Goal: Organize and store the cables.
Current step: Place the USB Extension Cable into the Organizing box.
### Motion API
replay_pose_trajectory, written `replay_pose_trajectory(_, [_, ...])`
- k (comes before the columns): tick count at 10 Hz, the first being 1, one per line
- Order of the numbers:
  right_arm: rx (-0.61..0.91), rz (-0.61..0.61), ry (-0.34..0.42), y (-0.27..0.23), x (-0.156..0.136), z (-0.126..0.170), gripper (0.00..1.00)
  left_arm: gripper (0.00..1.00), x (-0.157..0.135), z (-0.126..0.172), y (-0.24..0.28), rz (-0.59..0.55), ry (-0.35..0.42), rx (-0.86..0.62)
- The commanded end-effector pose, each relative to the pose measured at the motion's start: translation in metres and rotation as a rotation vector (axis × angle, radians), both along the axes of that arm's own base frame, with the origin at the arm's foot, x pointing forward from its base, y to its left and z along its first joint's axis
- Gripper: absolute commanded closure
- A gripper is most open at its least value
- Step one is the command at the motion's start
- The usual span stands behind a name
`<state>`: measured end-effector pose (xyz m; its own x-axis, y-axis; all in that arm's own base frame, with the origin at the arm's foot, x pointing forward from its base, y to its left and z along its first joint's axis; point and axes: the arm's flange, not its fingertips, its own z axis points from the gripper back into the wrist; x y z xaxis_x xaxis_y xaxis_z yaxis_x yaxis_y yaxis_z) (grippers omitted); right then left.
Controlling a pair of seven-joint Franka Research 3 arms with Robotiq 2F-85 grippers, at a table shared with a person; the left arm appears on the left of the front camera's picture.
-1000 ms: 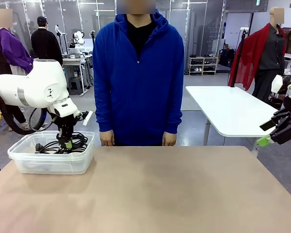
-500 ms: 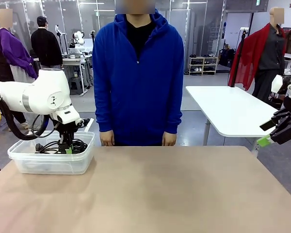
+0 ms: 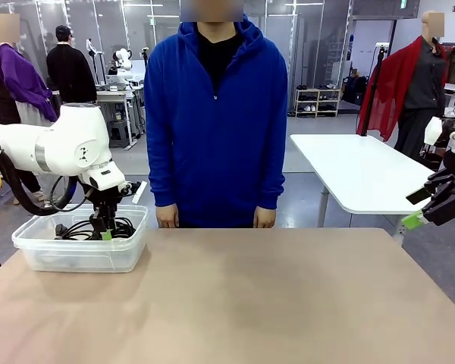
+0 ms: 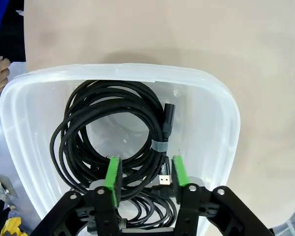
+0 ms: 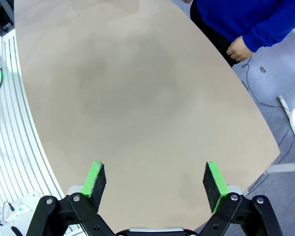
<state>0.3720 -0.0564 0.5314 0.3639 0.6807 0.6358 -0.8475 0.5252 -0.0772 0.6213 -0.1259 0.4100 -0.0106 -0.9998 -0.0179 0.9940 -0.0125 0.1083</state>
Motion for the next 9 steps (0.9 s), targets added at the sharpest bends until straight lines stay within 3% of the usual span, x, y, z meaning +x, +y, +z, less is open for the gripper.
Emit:
replay_pose_trajectory(1, [0.007,0.000,-0.011,0.000,0.001,-0.001,0.00,0.35,0.000,0.004,0.001,0.010,0.004,0.010])
replay_pose_trajectory(7, [0.007,0.000,-0.011,0.000,0.001,-0.001,0.00,0.00,0.000,0.027,0.006,0.019,-0.041,-0.010])
replay_pose_trajectory(9, [0.007,0.000,-0.011,0.000,0.001,-0.001,0.00,0.00,0.000,0.027,0.007,0.018,-0.040,-0.017])
